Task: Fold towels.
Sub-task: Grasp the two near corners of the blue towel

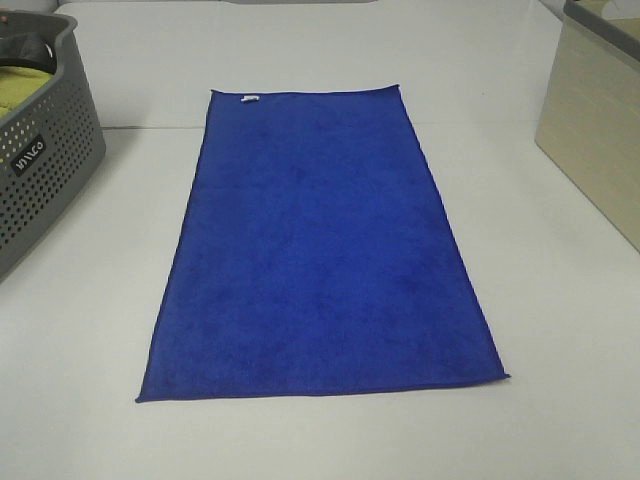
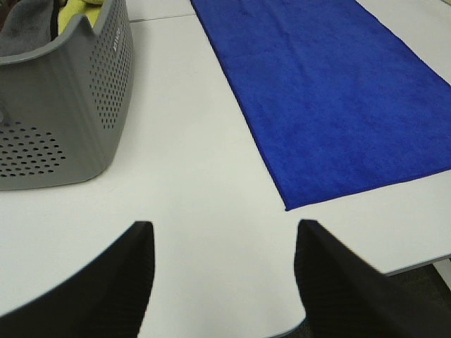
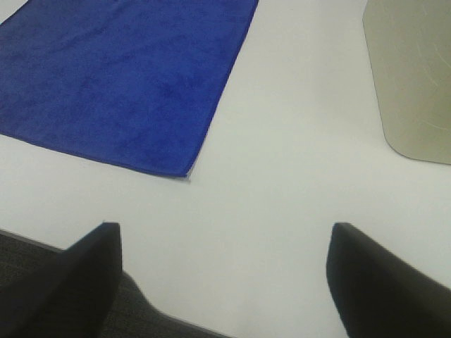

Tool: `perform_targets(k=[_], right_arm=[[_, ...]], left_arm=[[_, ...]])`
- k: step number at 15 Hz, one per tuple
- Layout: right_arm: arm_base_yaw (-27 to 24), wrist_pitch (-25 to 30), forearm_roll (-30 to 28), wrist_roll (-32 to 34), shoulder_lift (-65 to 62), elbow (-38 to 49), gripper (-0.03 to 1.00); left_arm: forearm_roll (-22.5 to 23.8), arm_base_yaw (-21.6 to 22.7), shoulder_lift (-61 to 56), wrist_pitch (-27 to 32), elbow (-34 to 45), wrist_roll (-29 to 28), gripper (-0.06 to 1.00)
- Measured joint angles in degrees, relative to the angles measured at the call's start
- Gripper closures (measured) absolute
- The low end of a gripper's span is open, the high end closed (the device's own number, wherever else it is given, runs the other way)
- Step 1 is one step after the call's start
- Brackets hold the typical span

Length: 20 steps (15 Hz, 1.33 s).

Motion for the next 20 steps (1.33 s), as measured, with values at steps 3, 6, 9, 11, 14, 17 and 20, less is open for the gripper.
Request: perform_targets(k=[3,6,9,11,14,17,20], right_arm=[[0.0,0.0,0.0,0.0,0.0,0.0,0.19],[0.0,0.0,0.0,0.0,0.0,0.0,0.19],[0.0,-6.07,0.17,3.27,1.72,-0.34,0.19],[0.0,-15.24,0.23,7.85,7.33,-0.63,0.2],[0.0,-26.13,0.34,10.54,20.11,-0.63,0.2],[0.0,-32.03,0.46,10.6,32.03,-0.63,0.2],[0.0,-33.8,2.18,10.6,46.29,-0.86,0.2]], left_arm=[[0.0,0.0,0.0,0.0,0.0,0.0,0.37],[0.0,0.0,0.0,-5.33,-0.86,-0.06,0.37],[-2.29,0.0,2.41,-15.07,-0.92,-2.98,0.37],[-5.04,0.0,8.48,-18.79,-0.92,-6.36,0.37],[-8.77,0.0,24.06,-26.59,-0.97,-7.28,0.37],[-17.13,0.0,41.25,-29.22,-0.97,-4.7,0.37],[-27.27,0.0,57.12,-29.74,-1.26,6.19,0.28]])
